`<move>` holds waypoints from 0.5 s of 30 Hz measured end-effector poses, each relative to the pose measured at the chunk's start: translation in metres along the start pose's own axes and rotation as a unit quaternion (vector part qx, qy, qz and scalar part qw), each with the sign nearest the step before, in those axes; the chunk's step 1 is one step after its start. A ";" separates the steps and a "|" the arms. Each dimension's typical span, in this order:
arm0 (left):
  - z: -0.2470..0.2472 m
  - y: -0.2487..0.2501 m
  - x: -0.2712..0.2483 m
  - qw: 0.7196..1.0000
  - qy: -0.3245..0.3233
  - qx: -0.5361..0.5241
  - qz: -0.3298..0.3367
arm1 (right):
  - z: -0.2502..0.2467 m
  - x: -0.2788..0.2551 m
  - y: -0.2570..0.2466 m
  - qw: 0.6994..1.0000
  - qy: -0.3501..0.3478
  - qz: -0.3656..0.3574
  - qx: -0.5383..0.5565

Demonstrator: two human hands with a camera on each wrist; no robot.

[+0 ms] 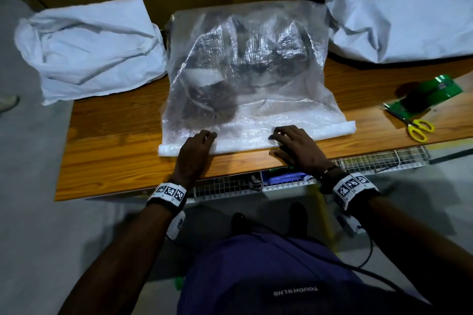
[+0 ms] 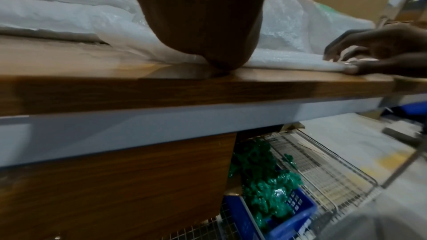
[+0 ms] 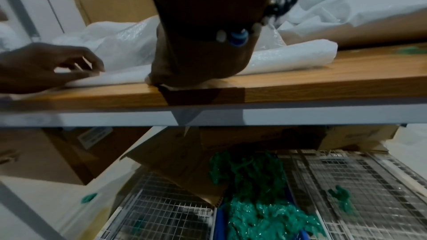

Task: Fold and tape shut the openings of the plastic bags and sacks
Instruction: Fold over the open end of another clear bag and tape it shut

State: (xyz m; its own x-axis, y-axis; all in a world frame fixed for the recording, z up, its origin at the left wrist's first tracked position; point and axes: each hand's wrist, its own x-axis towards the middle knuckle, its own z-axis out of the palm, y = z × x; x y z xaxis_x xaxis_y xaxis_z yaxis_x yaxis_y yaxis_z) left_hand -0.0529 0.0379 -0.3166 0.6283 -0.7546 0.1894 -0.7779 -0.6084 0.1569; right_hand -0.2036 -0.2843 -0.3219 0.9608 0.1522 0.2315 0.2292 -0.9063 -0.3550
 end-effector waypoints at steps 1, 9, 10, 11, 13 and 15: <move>-0.001 0.000 -0.002 1.000 0.006 0.004 0.016 | 0.001 0.000 -0.001 1.000 0.000 0.006 -0.005; -0.002 0.002 0.000 0.999 0.012 0.013 0.041 | 0.001 0.016 -0.009 0.998 0.032 0.047 -0.032; -0.004 0.005 0.003 1.000 0.012 0.003 0.019 | -0.001 0.018 -0.009 0.997 0.035 0.055 -0.034; -0.006 0.008 0.006 1.000 0.011 -0.014 -0.006 | -0.002 0.021 -0.010 0.997 0.033 0.064 -0.037; -0.011 0.015 0.011 0.998 0.003 -0.047 -0.050 | -0.006 0.026 -0.011 0.996 0.013 0.076 -0.048; -0.014 0.020 0.017 0.996 -0.021 -0.059 -0.069 | -0.010 0.033 -0.010 0.994 -0.020 0.087 -0.057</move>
State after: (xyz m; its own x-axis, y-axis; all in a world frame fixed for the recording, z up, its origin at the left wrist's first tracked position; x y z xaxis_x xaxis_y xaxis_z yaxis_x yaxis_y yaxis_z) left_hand -0.0578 0.0164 -0.2970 0.7266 -0.6770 0.1173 -0.6767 -0.6757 0.2924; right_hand -0.1760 -0.2738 -0.3020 0.9903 0.0035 0.1388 0.0427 -0.9589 -0.2806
